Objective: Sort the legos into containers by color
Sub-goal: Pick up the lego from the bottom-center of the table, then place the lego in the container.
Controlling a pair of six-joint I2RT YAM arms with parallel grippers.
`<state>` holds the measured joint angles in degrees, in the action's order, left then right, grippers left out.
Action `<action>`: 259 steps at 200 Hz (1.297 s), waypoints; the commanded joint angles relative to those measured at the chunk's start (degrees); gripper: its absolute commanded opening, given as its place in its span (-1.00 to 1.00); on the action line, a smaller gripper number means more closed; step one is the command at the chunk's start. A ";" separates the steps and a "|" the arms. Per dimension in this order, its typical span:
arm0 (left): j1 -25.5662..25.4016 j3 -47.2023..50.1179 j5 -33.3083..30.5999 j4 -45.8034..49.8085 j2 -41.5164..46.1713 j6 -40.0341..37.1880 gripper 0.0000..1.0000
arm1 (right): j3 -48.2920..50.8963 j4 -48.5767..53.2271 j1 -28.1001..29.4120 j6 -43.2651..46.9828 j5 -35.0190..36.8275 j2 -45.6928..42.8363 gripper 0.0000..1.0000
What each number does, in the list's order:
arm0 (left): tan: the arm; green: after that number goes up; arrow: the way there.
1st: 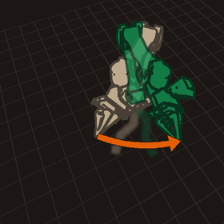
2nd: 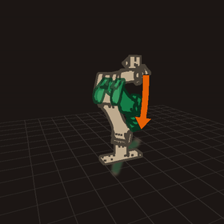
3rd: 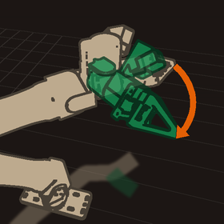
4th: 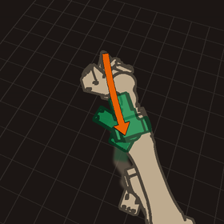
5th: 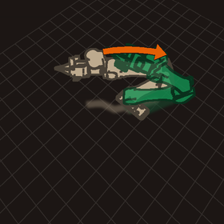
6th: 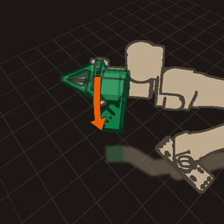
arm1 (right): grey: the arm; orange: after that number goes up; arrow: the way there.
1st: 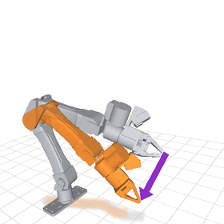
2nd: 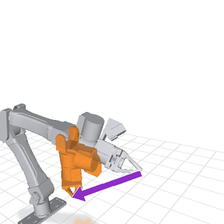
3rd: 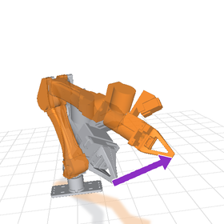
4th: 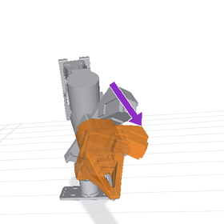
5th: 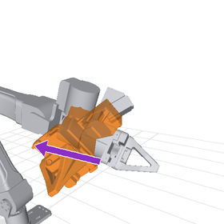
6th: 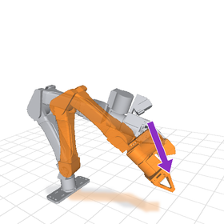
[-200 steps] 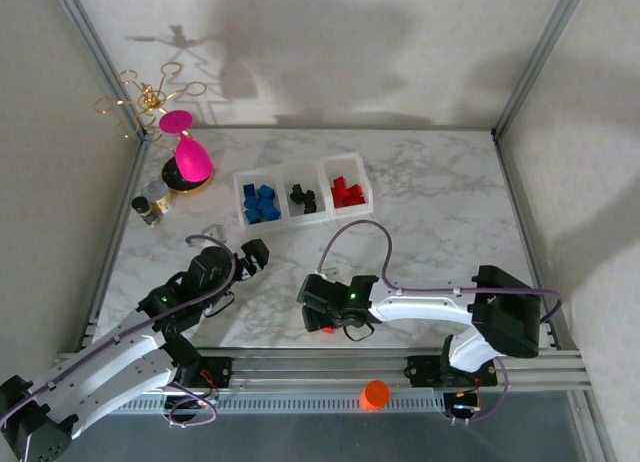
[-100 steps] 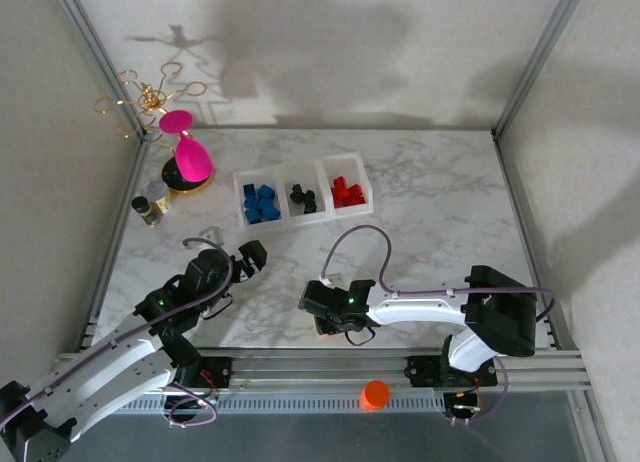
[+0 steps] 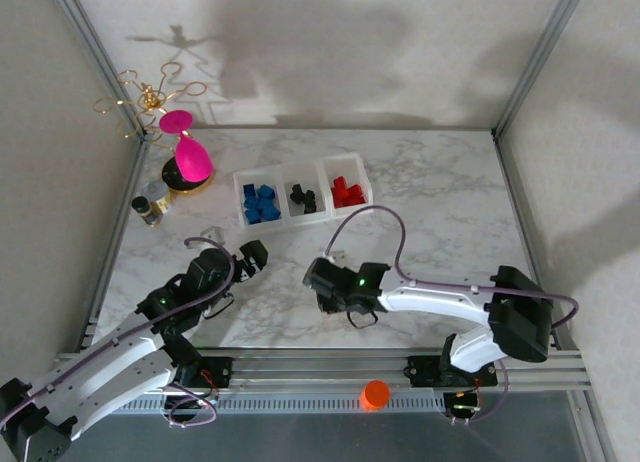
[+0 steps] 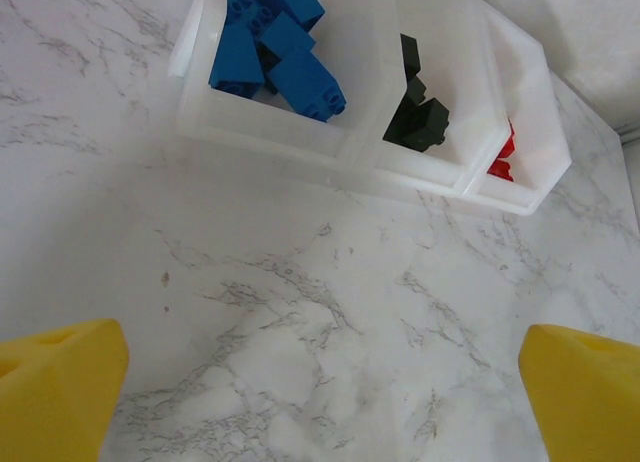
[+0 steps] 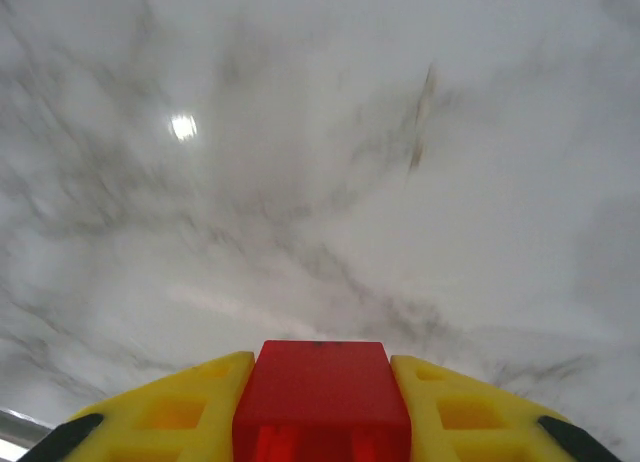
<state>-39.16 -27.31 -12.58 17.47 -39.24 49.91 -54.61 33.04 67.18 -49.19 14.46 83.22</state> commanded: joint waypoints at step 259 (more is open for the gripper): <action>0.99 -15.49 -4.62 -14.53 -20.70 -5.92 0.99 | -35.07 -17.69 -36.62 33.86 -0.23 23.05 0.45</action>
<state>-39.07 -40.77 -14.55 2.48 -61.60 45.36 -90.94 17.32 31.75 -15.38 15.84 112.90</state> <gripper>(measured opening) 0.994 0.708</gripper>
